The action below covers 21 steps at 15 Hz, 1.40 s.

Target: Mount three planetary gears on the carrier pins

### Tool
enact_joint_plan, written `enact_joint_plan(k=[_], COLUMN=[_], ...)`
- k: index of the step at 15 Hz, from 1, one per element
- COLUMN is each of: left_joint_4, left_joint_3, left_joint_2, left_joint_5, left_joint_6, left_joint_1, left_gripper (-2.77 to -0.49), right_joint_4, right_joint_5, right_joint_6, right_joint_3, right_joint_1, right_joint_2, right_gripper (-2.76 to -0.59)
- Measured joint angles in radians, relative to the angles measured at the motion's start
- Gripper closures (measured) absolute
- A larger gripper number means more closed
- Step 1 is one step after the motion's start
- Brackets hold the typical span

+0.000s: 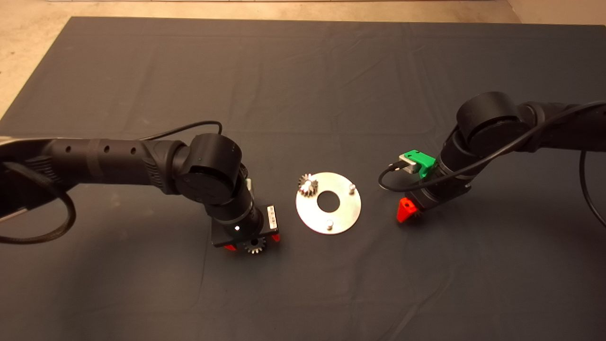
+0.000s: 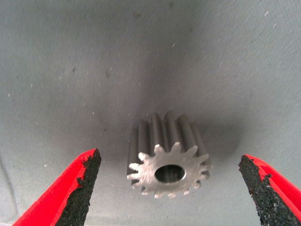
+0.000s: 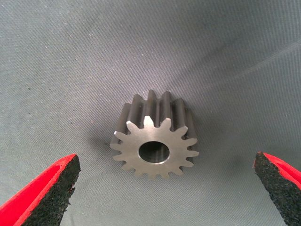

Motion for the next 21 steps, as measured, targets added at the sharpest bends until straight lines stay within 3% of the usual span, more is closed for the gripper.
enact_joint_plan(k=[5,8,15,21], left_joint_4=[0.005,0.01,0.015,0.043], left_joint_3=[0.0,0.0,0.0,0.0], left_joint_2=[0.0,0.0,-0.002,-0.003], left_joint_5=[0.0,0.0,0.0,0.0], left_joint_6=[0.003,0.003,0.006,0.006], left_joint_1=[0.003,0.022,0.022,0.022], left_gripper=[-1.83,-1.7,-1.51,-1.27], right_joint_4=[0.0,0.0,0.0,0.0], right_joint_5=[0.0,0.0,0.0,0.0], right_joint_6=[0.0,0.0,-0.004,-0.007], right_joint_3=[0.0,0.0,0.0,0.0], right_joint_1=[0.0,0.0,0.0,0.0], right_joint_2=[0.0,0.0,0.0,0.0], right_gripper=[-2.76,-2.76,-2.76,-2.76])
